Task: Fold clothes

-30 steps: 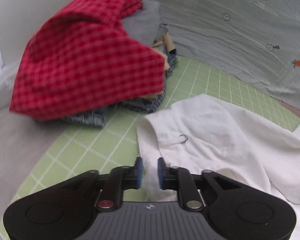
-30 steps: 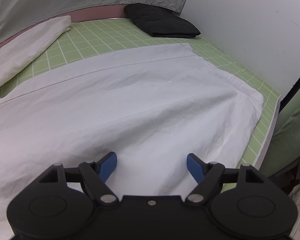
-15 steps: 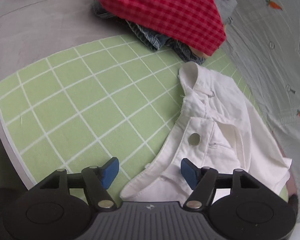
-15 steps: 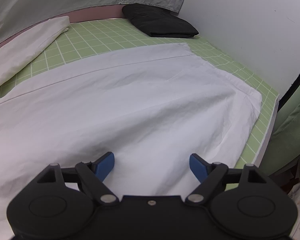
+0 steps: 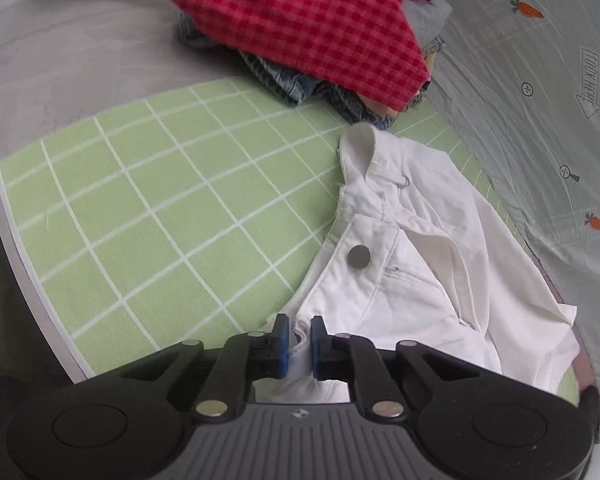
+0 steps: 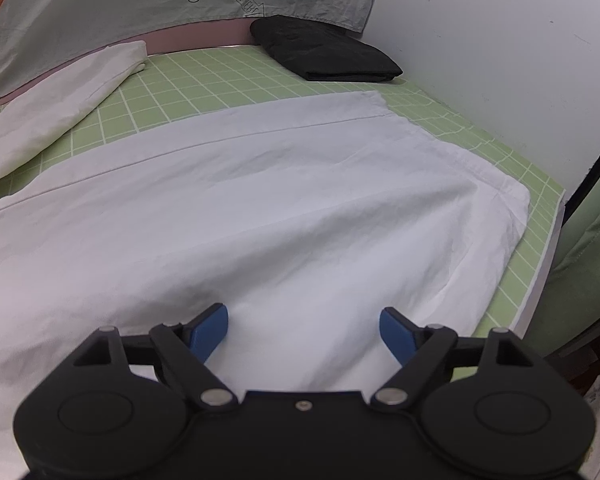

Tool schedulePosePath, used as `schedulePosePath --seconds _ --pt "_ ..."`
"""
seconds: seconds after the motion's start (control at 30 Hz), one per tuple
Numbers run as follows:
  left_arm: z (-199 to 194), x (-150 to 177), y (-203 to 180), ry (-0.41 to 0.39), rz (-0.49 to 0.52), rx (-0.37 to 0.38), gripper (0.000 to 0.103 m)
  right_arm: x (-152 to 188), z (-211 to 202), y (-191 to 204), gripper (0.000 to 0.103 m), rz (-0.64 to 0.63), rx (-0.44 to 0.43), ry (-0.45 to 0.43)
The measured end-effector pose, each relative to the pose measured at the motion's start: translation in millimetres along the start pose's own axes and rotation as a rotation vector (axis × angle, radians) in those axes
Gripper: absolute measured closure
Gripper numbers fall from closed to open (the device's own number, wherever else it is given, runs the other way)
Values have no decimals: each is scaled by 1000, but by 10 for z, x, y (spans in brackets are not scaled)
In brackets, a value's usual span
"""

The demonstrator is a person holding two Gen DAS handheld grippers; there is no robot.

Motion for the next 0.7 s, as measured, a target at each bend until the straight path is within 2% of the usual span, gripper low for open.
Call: schedulePosePath --seconds 0.2,0.27,0.37,0.43,0.5,0.53,0.6,0.7 --pt "-134 -146 74 -94 80 -160 92 17 -77 48 16 -25 -79 82" --pt "-183 -196 97 -125 107 -213 91 53 -106 70 16 -26 -92 82" --pt "-260 -264 119 -169 140 -285 77 65 -124 86 16 -33 -113 83" --pt "-316 -273 73 -189 130 -294 71 26 -95 58 16 -40 -118 89" --pt "-391 -282 -30 -227 124 -300 51 -25 -52 15 16 -37 -115 92" --pt "-431 -282 -109 -248 131 -292 45 -49 -28 -8 16 -34 -117 94" --pt "-482 -273 -301 -282 167 -274 21 -103 18 -52 16 -29 -120 97" --pt "-464 -209 -667 -299 264 -235 5 -226 90 -82 16 -38 -133 87"
Point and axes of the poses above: each gripper's, at about its wrist camera, not at the fingertips, and z roughly the way its jaws point, y to its left, x to its underside, the point moved 6 cm from there along z, roughly the way its jaws point
